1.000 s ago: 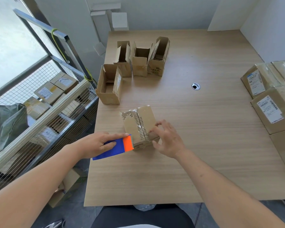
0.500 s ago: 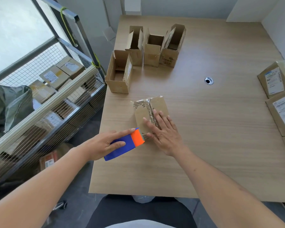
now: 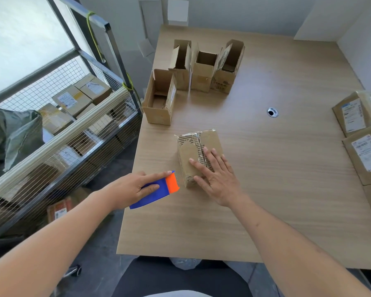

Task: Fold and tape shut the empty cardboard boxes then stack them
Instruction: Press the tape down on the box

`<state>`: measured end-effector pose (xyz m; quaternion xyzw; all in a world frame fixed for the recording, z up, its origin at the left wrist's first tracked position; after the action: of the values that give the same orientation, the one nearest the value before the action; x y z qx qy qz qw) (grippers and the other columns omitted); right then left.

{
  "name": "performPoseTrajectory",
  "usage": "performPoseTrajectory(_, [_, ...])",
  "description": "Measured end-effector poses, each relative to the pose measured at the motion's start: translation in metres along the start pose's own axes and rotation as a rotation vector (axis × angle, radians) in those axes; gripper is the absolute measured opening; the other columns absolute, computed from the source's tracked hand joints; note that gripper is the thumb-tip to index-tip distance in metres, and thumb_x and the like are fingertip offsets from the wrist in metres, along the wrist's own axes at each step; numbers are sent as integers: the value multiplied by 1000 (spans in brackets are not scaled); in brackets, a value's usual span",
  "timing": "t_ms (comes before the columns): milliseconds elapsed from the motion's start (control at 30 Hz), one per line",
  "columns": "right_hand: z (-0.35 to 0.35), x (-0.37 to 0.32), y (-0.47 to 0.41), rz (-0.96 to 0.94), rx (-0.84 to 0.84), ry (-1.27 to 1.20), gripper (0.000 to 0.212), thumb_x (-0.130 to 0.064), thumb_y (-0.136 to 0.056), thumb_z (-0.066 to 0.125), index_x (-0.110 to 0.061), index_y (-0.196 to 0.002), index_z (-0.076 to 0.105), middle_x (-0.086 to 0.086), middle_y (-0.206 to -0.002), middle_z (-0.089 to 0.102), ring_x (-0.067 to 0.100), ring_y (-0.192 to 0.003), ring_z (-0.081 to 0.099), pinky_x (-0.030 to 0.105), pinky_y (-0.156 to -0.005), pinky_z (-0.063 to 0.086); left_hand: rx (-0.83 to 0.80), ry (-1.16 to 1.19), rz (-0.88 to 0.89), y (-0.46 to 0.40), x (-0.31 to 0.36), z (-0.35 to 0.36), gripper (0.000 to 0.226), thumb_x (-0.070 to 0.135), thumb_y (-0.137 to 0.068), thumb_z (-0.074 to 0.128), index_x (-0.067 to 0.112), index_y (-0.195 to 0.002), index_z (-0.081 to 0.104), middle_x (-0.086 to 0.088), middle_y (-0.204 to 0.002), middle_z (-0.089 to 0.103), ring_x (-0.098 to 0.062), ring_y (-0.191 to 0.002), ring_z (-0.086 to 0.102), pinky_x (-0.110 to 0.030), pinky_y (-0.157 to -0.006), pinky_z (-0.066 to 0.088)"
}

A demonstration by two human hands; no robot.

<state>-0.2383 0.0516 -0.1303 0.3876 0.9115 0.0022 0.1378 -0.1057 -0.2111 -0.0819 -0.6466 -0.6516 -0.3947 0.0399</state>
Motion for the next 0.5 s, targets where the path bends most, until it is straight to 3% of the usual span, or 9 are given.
performPoseTrajectory(133, [1, -15, -4, 74, 22, -58, 66, -75, -90, 41, -55, -152, 27, -5, -171, -1, 19, -157, -12, 47, -127, -5, 14, 20, -58, -16, 1, 8, 49, 51, -107, 36, 80, -140, 13, -4, -96, 58, -22, -83, 58, -40, -81, 51])
performPoseTrajectory(233, [1, -24, -7, 101, 14, -30, 70, -78, -89, 43, -49, -152, 32, 2, -171, 2, 26, -157, -11, 49, -125, -10, 25, 93, -72, -27, 0, 18, 46, 50, -107, 36, 77, -141, 20, -4, -113, 67, -25, -90, 63, -47, -85, 54])
performPoseTrajectory(400, [-1, -31, -9, 121, -9, 56, 73, -75, -90, 43, -41, -153, 31, 11, -170, 1, 36, -156, -11, 57, -123, -10, 23, 71, -171, -36, -21, 29, 46, 43, -108, 37, 61, -150, 29, 10, -143, 56, -16, -116, 57, -34, -99, 47])
performPoseTrajectory(500, [2, -38, -12, 134, 1, 119, 73, -73, -89, 42, -35, -151, 35, 17, -168, 8, 44, -155, -3, 65, -122, -5, 52, 53, -196, -31, -27, 35, 49, 42, -108, 36, 63, -150, 21, 6, -121, 62, -13, -94, 60, -28, -78, 47])
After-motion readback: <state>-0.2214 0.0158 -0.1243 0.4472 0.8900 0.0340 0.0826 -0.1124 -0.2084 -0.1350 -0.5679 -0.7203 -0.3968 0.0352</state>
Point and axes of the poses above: each hand's wrist, its own y-axis away from the middle knuckle, its own z-axis out of the palm, x = y × z, the point moved 3 cm from there along -y, towards the middle knuckle
